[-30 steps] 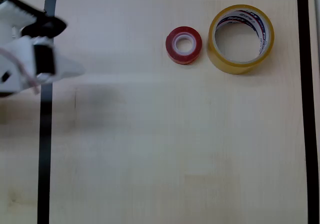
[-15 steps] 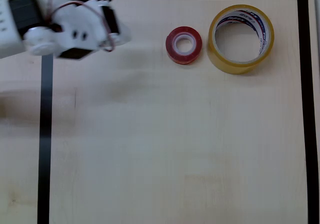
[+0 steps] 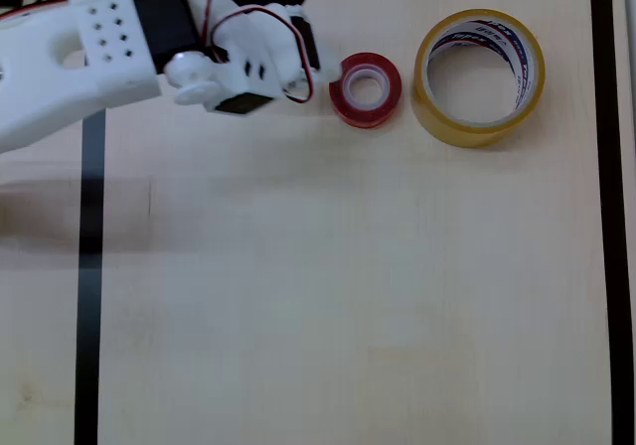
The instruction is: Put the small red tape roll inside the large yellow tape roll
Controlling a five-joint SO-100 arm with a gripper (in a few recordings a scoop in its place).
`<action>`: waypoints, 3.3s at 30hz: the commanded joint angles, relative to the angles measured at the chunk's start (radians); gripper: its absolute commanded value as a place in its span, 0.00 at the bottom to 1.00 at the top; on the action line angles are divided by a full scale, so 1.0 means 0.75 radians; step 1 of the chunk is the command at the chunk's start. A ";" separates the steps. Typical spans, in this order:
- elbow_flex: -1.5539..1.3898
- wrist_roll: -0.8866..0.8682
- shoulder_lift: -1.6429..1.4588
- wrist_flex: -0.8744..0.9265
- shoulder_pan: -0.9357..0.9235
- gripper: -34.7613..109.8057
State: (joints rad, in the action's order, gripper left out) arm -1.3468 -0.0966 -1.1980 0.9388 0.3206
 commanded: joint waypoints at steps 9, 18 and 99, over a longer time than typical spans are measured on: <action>0.219 -0.008 0.098 0.012 -0.027 0.37; 0.292 -0.006 0.209 0.014 -0.022 0.36; 2.113 -0.006 0.996 0.188 -0.078 0.24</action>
State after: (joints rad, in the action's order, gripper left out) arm 0.1181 -0.0951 -0.4050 1.1566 0.2715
